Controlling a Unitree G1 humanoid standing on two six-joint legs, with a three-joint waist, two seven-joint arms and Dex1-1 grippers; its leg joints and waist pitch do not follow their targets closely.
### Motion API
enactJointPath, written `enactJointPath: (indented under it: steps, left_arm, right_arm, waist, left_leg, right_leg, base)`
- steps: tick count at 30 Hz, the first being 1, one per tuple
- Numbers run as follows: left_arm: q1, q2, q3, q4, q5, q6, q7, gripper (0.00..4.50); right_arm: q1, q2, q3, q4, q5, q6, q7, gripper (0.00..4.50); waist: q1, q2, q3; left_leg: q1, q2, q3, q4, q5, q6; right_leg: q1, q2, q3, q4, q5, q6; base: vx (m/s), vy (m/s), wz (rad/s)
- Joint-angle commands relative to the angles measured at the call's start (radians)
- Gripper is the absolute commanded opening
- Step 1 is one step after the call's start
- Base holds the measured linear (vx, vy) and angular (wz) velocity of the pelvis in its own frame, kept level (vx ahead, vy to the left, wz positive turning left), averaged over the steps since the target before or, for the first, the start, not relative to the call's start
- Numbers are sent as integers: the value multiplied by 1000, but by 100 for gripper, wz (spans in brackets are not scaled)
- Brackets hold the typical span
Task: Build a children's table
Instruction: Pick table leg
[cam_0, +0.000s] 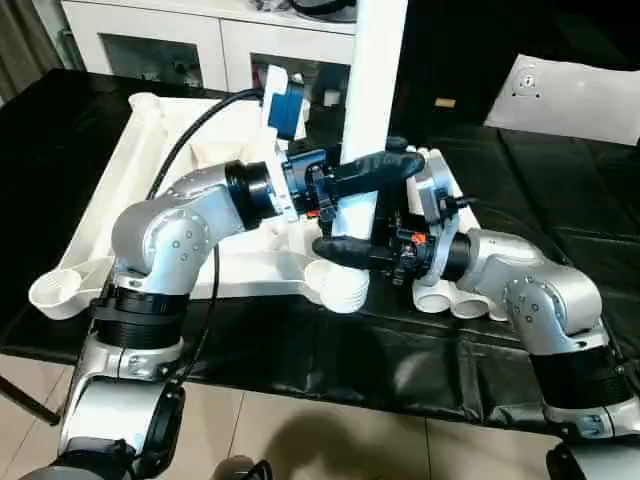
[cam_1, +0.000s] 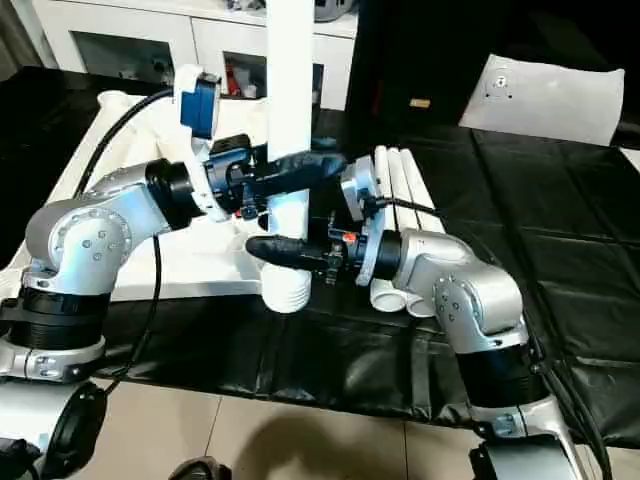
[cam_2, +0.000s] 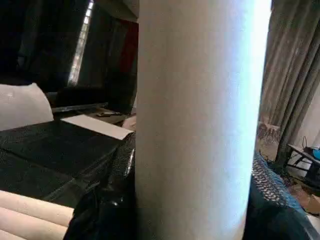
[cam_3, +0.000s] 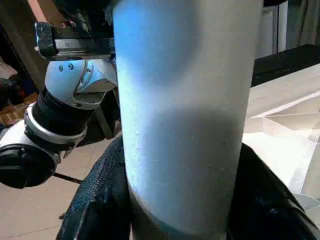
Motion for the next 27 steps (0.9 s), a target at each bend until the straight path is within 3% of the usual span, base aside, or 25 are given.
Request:
enactJointPath:
  steps: [1,3,4,6,7,8,12,15,18,19,20,21,23,26,27]
  left_arm:
    - [-22,4,-10,-11,10,-5,10,188]
    - [-20,3,-6,-12,3,5,14,188]
    - [-19,3,-5,-13,1,7,13,244]
    - [-18,-2,5,-13,-1,7,31,258]
    - [-16,-3,5,-16,13,-9,42,264]
    - [-14,-3,4,-17,24,-21,49,292]
    - [-19,-28,27,-4,77,-35,177,303]
    - [-22,-39,39,-11,94,-36,232,303]
    - [17,-67,37,-61,166,-70,366,303]
    - [17,-67,37,-61,166,-70,366,303]
    - [36,-83,25,-75,222,-121,421,303]
    - [44,-96,28,-81,231,-128,446,303]
    - [50,-109,33,-86,231,-129,467,303]
    - [70,-159,32,-104,231,-118,532,303]
    - [77,-176,24,-110,246,-121,565,287]
  right_arm:
    - [5,-2,-1,-13,-2,1,-20,191]
    - [8,5,-2,-15,-4,-3,-29,191]
    - [8,5,-3,-15,-5,-3,-29,191]
    - [11,13,-6,-15,-9,-10,-41,191]
    - [11,19,-9,-12,-15,-16,-55,191]
    - [11,23,-11,-11,-19,-21,-64,191]
    - [9,37,-15,0,-42,-42,-100,191]
    - [8,43,-12,7,-64,-58,-128,191]
    - [-11,77,-10,58,-164,-133,-256,191]
    - [-11,77,-10,58,-164,-133,-256,191]
    - [-16,89,-3,72,-195,-161,-287,191]
    - [-17,98,-7,74,-195,-169,-297,191]
    - [-18,107,-10,76,-194,-175,-305,191]
    - [-25,129,-7,90,-207,-197,-337,191]
    - [-27,139,-7,93,-211,-203,-345,191]
  waist:
    - [3,-7,-74]
    - [3,-6,-74]
    - [3,-6,-75]
    - [3,-6,-75]
    - [4,0,-75]
    - [3,-3,-75]
    - [1,3,-77]
    - [2,-2,-77]
    - [-3,-1,-76]
    - [-3,0,-78]
    - [-4,-2,-76]
    - [-5,-5,-76]
    - [-4,-2,-76]
    - [-4,-4,-76]
    - [-2,-3,-76]
  left_leg:
    - [6,43,2,-59,-39,26]
    - [5,43,1,-60,-38,26]
    - [6,43,1,-59,-40,25]
    - [6,43,1,-59,-38,24]
    - [6,43,0,-59,-35,22]
    - [6,43,0,-59,-38,20]
    - [6,44,-1,-59,-46,11]
    - [5,43,-1,-59,-39,10]
    - [4,43,-2,-59,-36,0]
    - [4,44,-3,-59,-33,-2]
    - [3,44,-3,-59,-35,2]
    - [3,43,-1,-59,-38,2]
    - [5,43,-1,-59,-40,6]
    - [5,44,-1,-59,-46,11]
    - [5,45,-2,-58,-43,13]
  right_leg:
    - [57,-91,47,-76,-44,-185]
    - [57,-90,46,-75,-39,-186]
    - [57,-90,47,-75,-40,-186]
    - [57,-91,47,-75,-36,-188]
    - [57,-91,47,-73,-31,-190]
    - [57,-90,47,-75,-27,-189]
    - [59,-89,46,-72,-12,-190]
    - [61,-90,47,-73,-6,-190]
    - [59,-88,46,-72,5,-190]
    - [60,-91,46,-71,9,-190]
    - [61,-89,48,-75,5,-184]
    - [62,-89,48,-75,2,-181]
    - [61,-89,48,-74,2,-180]
    - [60,-89,48,-75,0,-184]
    - [59,-89,48,-73,7,-184]
  base:
    - [0,0,0]
    - [0,0,0]
    - [0,0,0]
    - [0,0,0]
    - [0,0,0]
    - [0,0,0]
    - [0,0,0]
    - [0,0,0]
    - [0,0,0]
    - [0,0,0]
    - [0,0,0]
    - [0,0,0]
    - [0,0,0]
    - [0,0,0]
    - [0,0,0]
